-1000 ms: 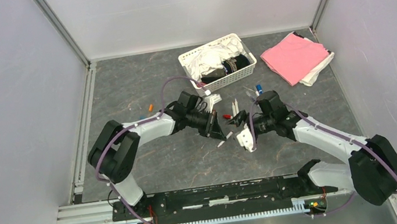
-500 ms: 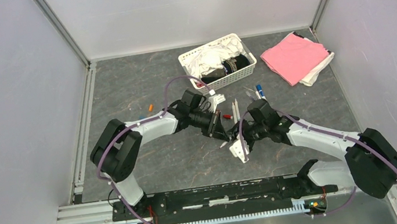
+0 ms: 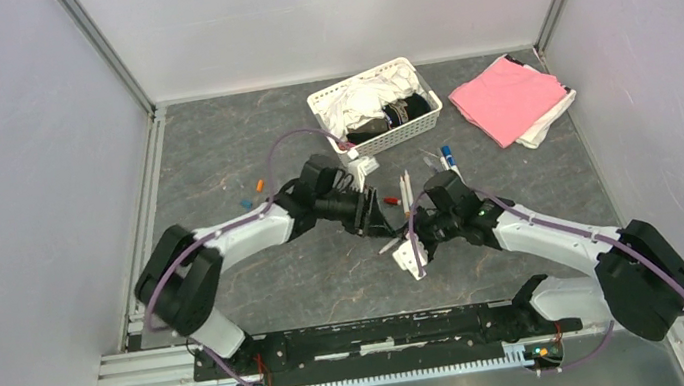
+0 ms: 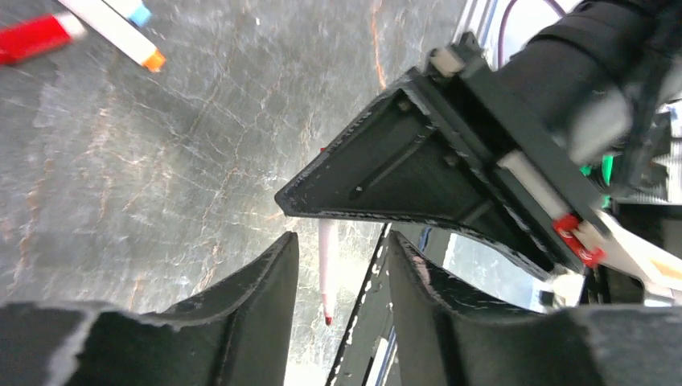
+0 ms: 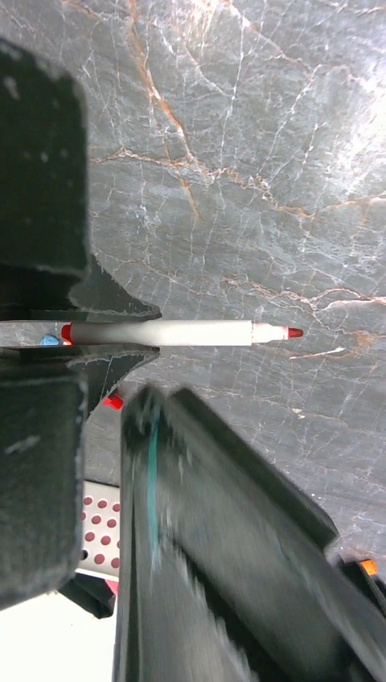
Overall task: Insert the pens into the pen caps
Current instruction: Pick up the pen from the center of the board.
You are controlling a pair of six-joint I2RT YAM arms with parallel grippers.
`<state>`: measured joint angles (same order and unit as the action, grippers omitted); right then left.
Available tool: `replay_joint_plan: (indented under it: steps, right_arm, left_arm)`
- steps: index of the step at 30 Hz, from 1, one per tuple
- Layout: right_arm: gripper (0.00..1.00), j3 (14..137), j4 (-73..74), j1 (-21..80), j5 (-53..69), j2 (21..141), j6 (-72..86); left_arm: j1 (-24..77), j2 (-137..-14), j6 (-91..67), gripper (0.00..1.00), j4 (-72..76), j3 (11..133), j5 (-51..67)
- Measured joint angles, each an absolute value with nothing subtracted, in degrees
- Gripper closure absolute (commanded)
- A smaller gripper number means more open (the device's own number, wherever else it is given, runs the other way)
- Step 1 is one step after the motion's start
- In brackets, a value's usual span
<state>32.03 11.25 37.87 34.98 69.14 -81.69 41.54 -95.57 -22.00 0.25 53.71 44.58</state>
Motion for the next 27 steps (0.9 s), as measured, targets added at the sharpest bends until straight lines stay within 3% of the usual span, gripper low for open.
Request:
replay_joint_plan:
  steps: [4, 8, 13, 18, 27]
  right_arm:
    - [1.0, 33.95, 13.5, 37.47, 37.36, 69.17, -78.56]
    - [1.0, 36.56, 14.61, 35.62, 42.92, 69.17, -73.67]
    - [1.0, 38.46, 11.25, 32.29, 50.06, 69.17, -58.92]
    - [1.0, 38.5, 2.98, 29.21, 54.22, 69.17, -40.23]
    - [1.0, 36.69, -11.99, 25.8, 58.24, 69.08, -17.69]
  left_arm:
    - [41.54, -83.55, -25.02, 0.33, 5.96, 47.62, 38.06]
    - [41.54, -67.26, -27.24, 0.31, 13.72, 40.07, 29.45]
    - [41.56, -53.63, -30.35, 0.25, 24.34, 31.05, 21.04]
    - [41.56, -49.71, -35.0, 0.01, 31.31, 25.26, 14.22]
    - [41.56, -46.22, -40.91, 0.0, 34.83, 22.57, 2.92]
